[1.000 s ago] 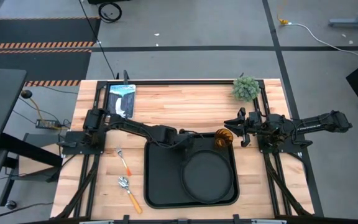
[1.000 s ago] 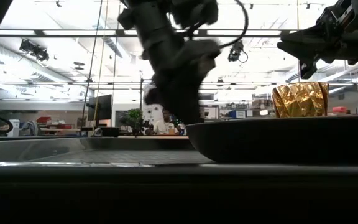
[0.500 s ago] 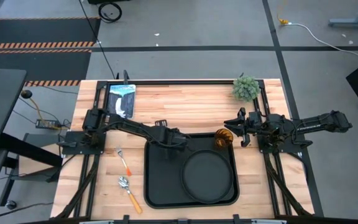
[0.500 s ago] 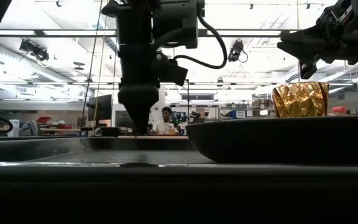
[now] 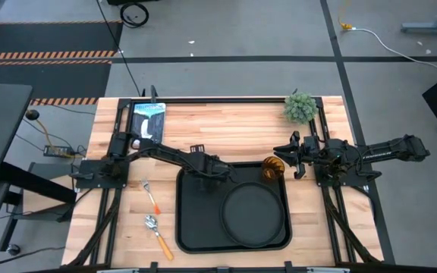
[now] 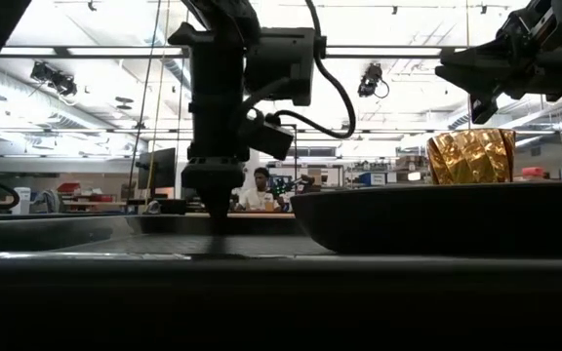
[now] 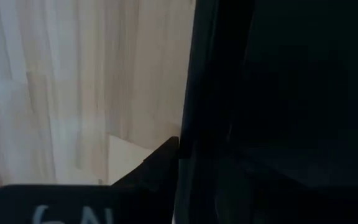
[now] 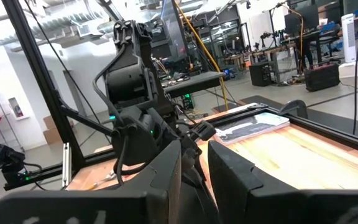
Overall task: Pick and place plate/cup/fork/spoon on tray
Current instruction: Adjust the black tray, then put the orange fork to the left of the black plate on the black tray
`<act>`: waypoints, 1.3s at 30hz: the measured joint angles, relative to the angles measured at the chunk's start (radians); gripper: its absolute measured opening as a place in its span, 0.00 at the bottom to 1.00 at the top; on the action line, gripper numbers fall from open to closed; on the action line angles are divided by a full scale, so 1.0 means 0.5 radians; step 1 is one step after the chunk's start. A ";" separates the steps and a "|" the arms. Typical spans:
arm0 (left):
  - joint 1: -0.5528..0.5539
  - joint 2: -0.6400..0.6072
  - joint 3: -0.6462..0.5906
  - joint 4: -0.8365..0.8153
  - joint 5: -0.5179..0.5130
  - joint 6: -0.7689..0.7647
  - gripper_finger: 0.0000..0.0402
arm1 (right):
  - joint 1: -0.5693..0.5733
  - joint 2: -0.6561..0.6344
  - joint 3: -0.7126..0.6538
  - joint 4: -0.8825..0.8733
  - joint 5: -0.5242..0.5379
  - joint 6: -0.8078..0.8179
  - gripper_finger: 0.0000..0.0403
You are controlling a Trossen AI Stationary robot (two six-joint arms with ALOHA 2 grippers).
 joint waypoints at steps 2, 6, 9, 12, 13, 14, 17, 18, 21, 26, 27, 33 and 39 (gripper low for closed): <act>0.008 0.000 0.000 0.004 -0.067 0.000 0.26 | 0.001 0.000 0.000 0.000 0.000 0.000 0.22; 0.013 0.000 0.000 -0.004 -0.141 0.038 0.26 | 0.000 0.000 0.000 0.001 0.000 0.000 0.22; 0.022 0.000 0.000 -0.001 -0.154 0.022 0.26 | 0.001 0.000 0.000 0.000 0.000 0.000 0.22; 0.023 -0.010 0.000 -0.004 -0.125 -0.046 0.26 | 0.001 0.000 0.000 0.000 0.000 0.000 0.22; 0.020 -0.015 0.000 0.001 -0.118 -0.056 0.26 | 0.001 0.000 0.000 0.000 0.000 0.000 0.22; 0.013 -0.023 0.000 0.005 -0.118 -0.065 0.26 | 0.001 0.000 0.000 0.000 0.000 0.001 0.22; -0.002 -0.074 0.000 0.012 -0.147 -0.057 0.26 | 0.000 0.000 -0.001 0.000 0.000 0.001 0.22; -0.005 -0.095 0.001 0.014 -0.179 -0.034 0.26 | 0.000 0.000 0.000 0.000 0.000 0.001 0.22; -0.033 -0.158 0.001 -0.009 -0.318 0.089 0.26 | 0.001 0.000 -0.001 0.000 0.000 0.000 0.22; -0.160 -0.249 0.002 -0.224 -0.688 -0.052 0.22 | 0.000 0.000 0.000 0.000 0.000 0.000 0.22; -0.182 -0.259 0.002 -0.294 -0.693 -0.188 0.21 | 0.000 0.000 0.000 0.000 0.000 0.000 0.22; -0.253 -0.298 0.003 -0.774 -0.300 -1.240 0.15 | 0.000 0.000 0.000 0.000 0.000 0.000 0.22; -0.417 -0.298 0.000 -1.126 -0.210 -1.782 0.08 | 0.000 0.000 0.000 0.000 0.000 0.001 0.22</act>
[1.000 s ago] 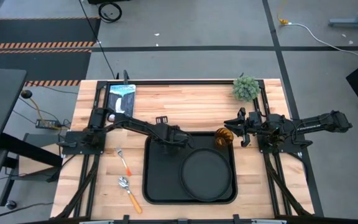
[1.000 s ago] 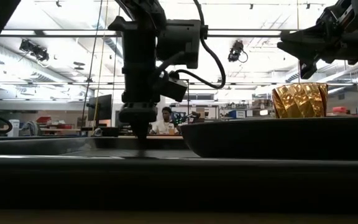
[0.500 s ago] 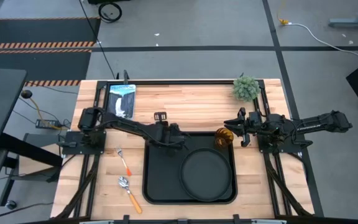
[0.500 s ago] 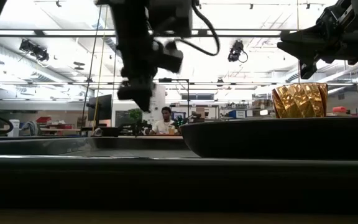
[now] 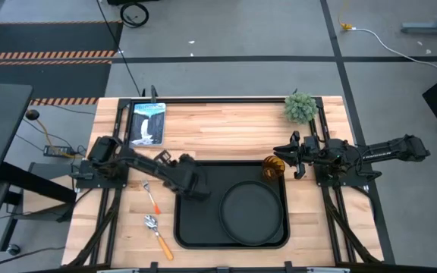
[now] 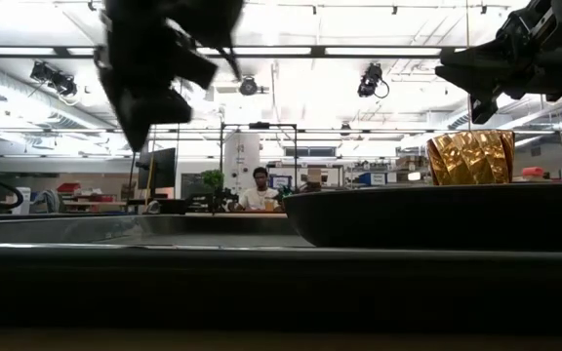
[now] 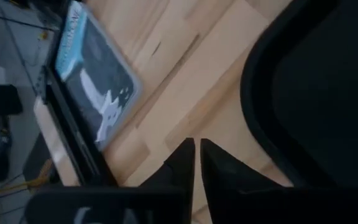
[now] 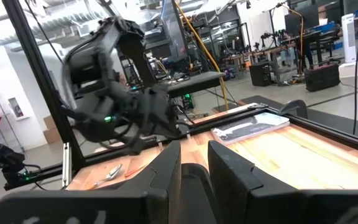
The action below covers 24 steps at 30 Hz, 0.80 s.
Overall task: Pick and place plate/cup/fork/spoon on tray
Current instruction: Put the orange fork to the left of the black plate on the black tray
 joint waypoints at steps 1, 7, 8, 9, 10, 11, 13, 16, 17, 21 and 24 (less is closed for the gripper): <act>-0.033 0.000 0.000 -0.030 -0.021 -0.042 0.06 | 0.000 0.001 0.000 0.000 0.000 0.000 0.22; -0.187 0.000 -0.039 -0.095 -0.034 -0.303 0.02 | 0.000 0.000 0.000 0.000 0.000 0.000 0.22; -0.206 -0.012 -0.076 -0.093 -0.002 -0.349 0.02 | 0.000 0.001 0.000 0.000 0.000 0.000 0.22; -0.232 -0.043 -0.135 -0.079 0.024 -0.399 0.02 | 0.001 0.000 0.000 0.000 0.000 0.000 0.22; -0.255 -0.091 -0.209 -0.064 0.056 -0.453 0.02 | 0.001 0.000 0.000 0.000 0.000 0.000 0.22; -0.273 -0.137 -0.284 -0.015 0.084 -0.506 0.01 | 0.000 0.000 0.000 0.000 0.000 -0.001 0.22; -0.332 -0.250 -0.481 0.118 0.151 -0.648 0.01 | 0.001 0.000 0.000 0.002 0.000 0.000 0.22; -0.426 -0.469 -0.712 0.261 0.184 -0.935 0.01 | 0.000 -0.001 0.000 0.001 0.000 -0.001 0.22; -0.463 -0.543 -0.786 0.280 0.187 -1.057 0.01 | 0.001 0.001 0.000 0.004 -0.001 -0.001 0.22; -0.583 -0.823 -0.987 0.355 0.289 -1.544 0.02 | 0.001 0.007 0.000 0.001 -0.003 0.000 0.22; -0.643 -0.970 -1.095 0.373 0.454 -1.895 0.02 | 0.001 0.010 0.000 -0.002 -0.003 0.000 0.22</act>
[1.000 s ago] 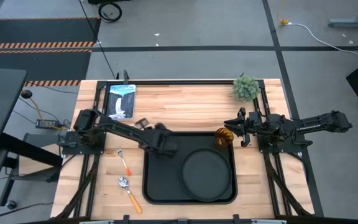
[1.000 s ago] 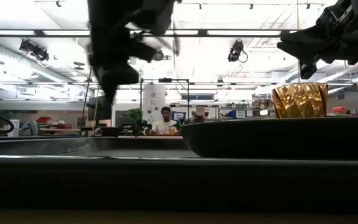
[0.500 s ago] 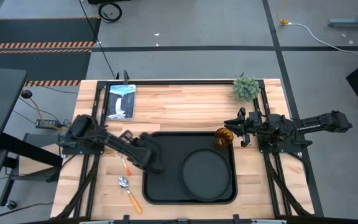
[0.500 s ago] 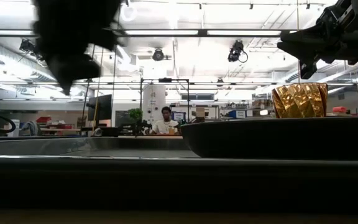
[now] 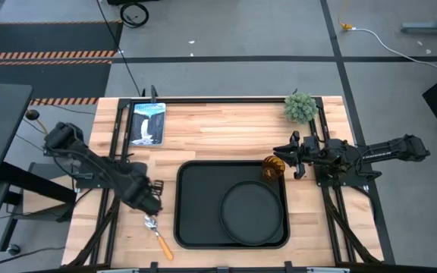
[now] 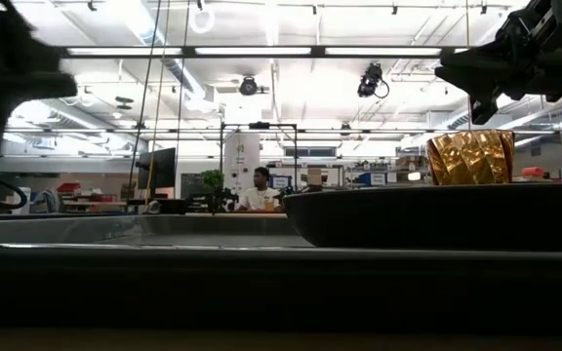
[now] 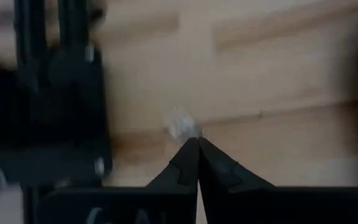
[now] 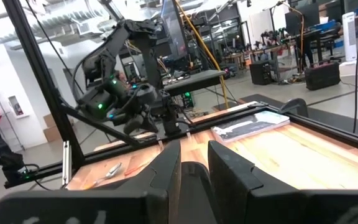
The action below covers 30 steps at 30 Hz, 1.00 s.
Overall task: Pick and place plate/cup/fork/spoon on tray
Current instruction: Put the orange fork to the left of the black plate on the black tray
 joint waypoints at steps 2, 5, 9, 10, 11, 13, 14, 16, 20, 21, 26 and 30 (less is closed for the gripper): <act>-0.030 -0.052 -0.044 0.055 0.088 -0.117 0.04 | -0.001 0.000 0.000 0.003 0.002 0.000 0.22; -0.043 -0.057 -0.095 0.151 0.106 -0.230 0.12 | -0.001 0.000 0.000 0.003 0.002 -0.001 0.22; -0.027 -0.031 -0.151 0.326 0.109 -0.282 0.25 | -0.001 0.000 0.000 0.002 0.002 -0.001 0.22; -0.016 -0.029 -0.161 0.353 0.111 -0.296 0.29 | 0.000 0.000 0.000 0.002 0.002 0.000 0.22; -0.011 -0.029 -0.179 0.389 0.110 -0.316 0.32 | -0.001 0.000 0.000 0.002 0.002 -0.001 0.22; 0.004 -0.015 -0.218 0.462 0.131 -0.325 0.38 | -0.001 0.000 -0.001 0.002 0.002 -0.001 0.22; 0.009 -0.015 -0.236 0.496 0.141 -0.326 0.40 | 0.000 0.000 -0.001 0.002 0.002 0.000 0.22; 0.009 -0.018 -0.281 0.581 0.165 -0.331 0.44 | -0.001 0.000 0.000 0.002 0.002 -0.001 0.22; 0.006 -0.016 -0.369 0.743 0.214 -0.337 0.46 | -0.001 0.000 0.000 0.002 0.002 -0.001 0.22; 0.007 -0.016 -0.392 0.781 0.232 -0.340 0.46 | 0.000 0.000 -0.001 0.002 0.002 0.000 0.22; 0.006 -0.016 -0.489 0.936 0.269 -0.379 0.43 | -0.001 0.000 0.000 0.002 0.002 -0.001 0.22; 0.007 -0.017 -0.522 1.005 0.271 -0.380 0.39 | -0.001 0.000 -0.001 0.002 0.002 -0.001 0.22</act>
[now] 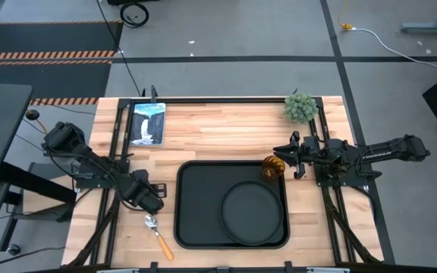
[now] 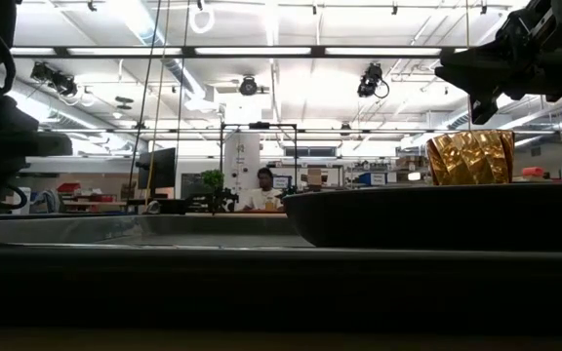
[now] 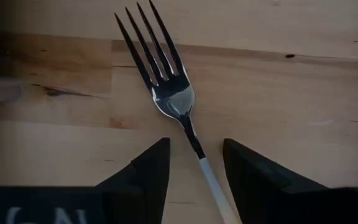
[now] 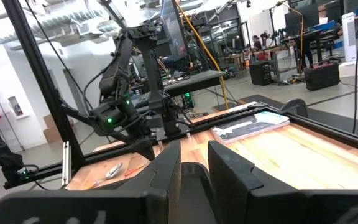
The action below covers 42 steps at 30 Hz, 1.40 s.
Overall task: Pick and place plate/cup/fork/spoon on tray
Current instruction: Put the orange fork to the left of the black plate on the black tray
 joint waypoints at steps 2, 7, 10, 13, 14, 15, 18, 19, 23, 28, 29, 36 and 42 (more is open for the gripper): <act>0.000 -0.001 -0.006 0.007 0.001 0.000 0.36 | 0.000 0.000 0.001 0.001 0.000 0.000 0.22; 0.000 -0.002 -0.007 0.008 0.029 0.008 0.27 | 0.001 0.000 0.001 0.001 0.000 0.000 0.22; 0.000 -0.002 -0.007 0.012 0.037 0.013 0.22 | 0.001 0.000 0.001 0.001 0.000 0.000 0.22; 0.001 -0.002 -0.007 0.017 0.040 0.048 0.16 | 0.000 0.000 0.000 0.001 0.000 0.001 0.22; 0.001 -0.002 -0.007 0.019 0.040 0.054 0.14 | 0.000 0.000 0.001 0.000 0.000 0.000 0.22; 0.001 -0.002 -0.007 0.020 0.041 0.057 0.13 | 0.001 0.000 0.000 0.001 0.000 0.000 0.22; 0.001 -0.001 -0.007 0.022 0.041 0.063 0.07 | 0.001 0.000 0.000 0.001 0.000 0.000 0.22; 0.000 -0.001 -0.007 0.021 0.041 0.064 0.06 | 0.001 0.000 0.001 0.000 0.000 0.000 0.22; 0.000 -0.002 -0.007 0.020 0.035 0.066 0.03 | 0.000 0.000 0.001 0.000 0.000 0.000 0.22; 0.000 0.004 0.013 -0.004 0.024 0.144 0.04 | 0.000 0.000 0.000 0.001 0.000 0.000 0.22; 0.000 0.007 0.034 -0.027 0.018 0.155 0.04 | 0.001 0.000 0.000 0.000 0.000 0.001 0.22; 0.002 0.005 0.275 -0.221 -0.275 0.163 0.04 | 0.000 0.000 0.000 0.001 0.000 0.000 0.22; 0.043 0.005 0.449 -0.214 -0.449 0.256 0.04 | 0.001 -0.001 0.001 0.000 0.000 0.000 0.22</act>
